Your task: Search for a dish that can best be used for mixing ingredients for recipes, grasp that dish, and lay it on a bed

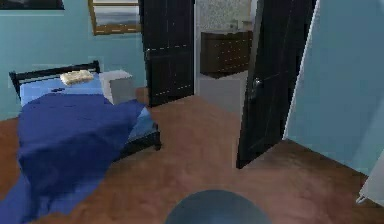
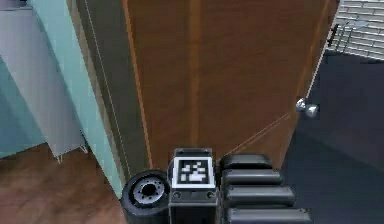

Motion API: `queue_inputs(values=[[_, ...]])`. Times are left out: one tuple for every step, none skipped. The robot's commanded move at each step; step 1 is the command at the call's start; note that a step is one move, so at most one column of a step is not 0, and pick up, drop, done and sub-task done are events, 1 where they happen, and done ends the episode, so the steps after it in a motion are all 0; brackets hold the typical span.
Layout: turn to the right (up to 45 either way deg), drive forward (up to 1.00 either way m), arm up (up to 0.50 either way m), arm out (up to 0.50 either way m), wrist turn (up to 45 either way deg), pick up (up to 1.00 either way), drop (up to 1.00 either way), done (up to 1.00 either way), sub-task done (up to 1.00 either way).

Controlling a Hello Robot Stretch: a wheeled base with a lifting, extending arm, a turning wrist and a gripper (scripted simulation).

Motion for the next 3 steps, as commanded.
queue_inputs(values=[[0.0, 1.0, 0.0, 0.0, 0.0, 0.0, 0.0, 0.0, 0.0], [0.0, 0.4, 0.0, 0.0, 0.0, 0.0, 0.0, 0.0, 0.0], [-9.0, 0.0, 0.0, 0.0, 0.0, 0.0, 0.0, 0.0, 0.0]])
